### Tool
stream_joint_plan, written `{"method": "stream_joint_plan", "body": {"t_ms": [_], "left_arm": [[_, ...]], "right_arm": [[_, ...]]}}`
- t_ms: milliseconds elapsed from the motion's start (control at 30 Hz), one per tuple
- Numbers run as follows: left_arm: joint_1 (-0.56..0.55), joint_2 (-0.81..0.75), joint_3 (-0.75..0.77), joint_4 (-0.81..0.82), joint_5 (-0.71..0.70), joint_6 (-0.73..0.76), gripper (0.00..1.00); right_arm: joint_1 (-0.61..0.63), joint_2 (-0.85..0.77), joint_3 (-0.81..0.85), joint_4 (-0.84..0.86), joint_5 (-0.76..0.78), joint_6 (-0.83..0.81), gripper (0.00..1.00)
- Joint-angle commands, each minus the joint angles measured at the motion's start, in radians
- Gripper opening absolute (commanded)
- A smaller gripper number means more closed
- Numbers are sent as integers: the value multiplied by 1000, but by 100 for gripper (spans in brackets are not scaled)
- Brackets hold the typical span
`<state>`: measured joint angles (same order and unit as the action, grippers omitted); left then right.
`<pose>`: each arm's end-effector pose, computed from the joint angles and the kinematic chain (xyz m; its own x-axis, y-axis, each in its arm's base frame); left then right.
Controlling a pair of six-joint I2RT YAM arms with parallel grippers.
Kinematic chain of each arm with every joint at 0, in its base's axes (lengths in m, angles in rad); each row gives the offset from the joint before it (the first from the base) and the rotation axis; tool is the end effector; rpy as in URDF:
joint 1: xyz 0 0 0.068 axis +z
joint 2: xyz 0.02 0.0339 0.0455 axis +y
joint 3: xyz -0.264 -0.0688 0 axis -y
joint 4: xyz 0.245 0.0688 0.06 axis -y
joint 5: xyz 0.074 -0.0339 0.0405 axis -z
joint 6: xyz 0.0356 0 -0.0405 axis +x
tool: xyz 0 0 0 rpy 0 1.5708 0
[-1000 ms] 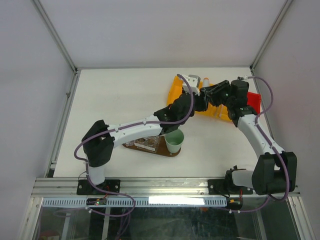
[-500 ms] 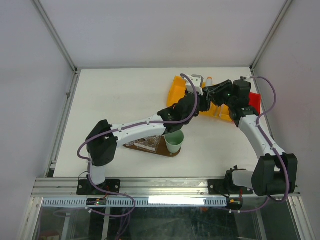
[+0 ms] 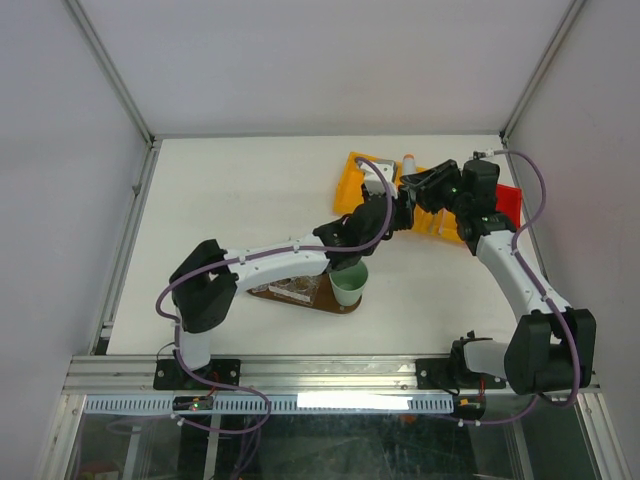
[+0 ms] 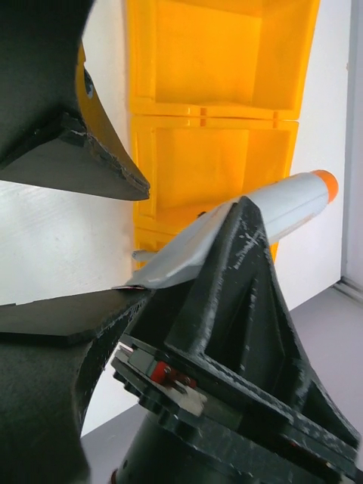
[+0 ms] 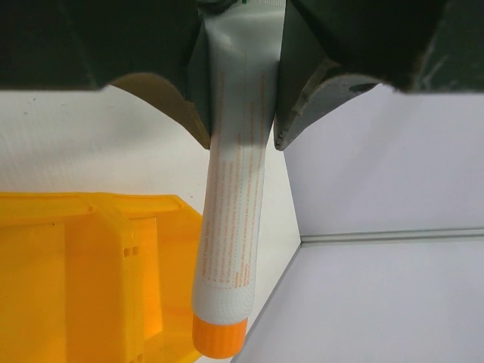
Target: Prepare toiletry sets of a toothbrush and toothpaste on the tray
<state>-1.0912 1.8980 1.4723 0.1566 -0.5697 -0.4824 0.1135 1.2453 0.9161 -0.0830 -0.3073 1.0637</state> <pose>0.2261 -0.3930 0.2893 -0.3439 -0.1853 -0.9205 0.3924 0.8623 -0.3202 0.2827 0.0431 0.2980 -0.5284 0.7784 -0.3390 0.1618 0.4843 0.8598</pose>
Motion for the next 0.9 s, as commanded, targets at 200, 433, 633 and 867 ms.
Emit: {"method": "stream_joint_plan", "body": {"t_ms": [200, 433, 633, 867], "left_arm": [[17, 40, 120, 8, -42, -41, 46], [17, 65, 161, 5, -2, -26, 26], [17, 47, 160, 18, -2, 26, 0], [17, -30, 66, 142, -15, 37, 0]], "right_arm": [[4, -62, 66, 36, -80, -12, 38], [3, -88, 76, -5, -72, -60, 38], [3, -112, 44, 3, -47, -61, 39], [3, -119, 53, 24, -67, -76, 48]]}}
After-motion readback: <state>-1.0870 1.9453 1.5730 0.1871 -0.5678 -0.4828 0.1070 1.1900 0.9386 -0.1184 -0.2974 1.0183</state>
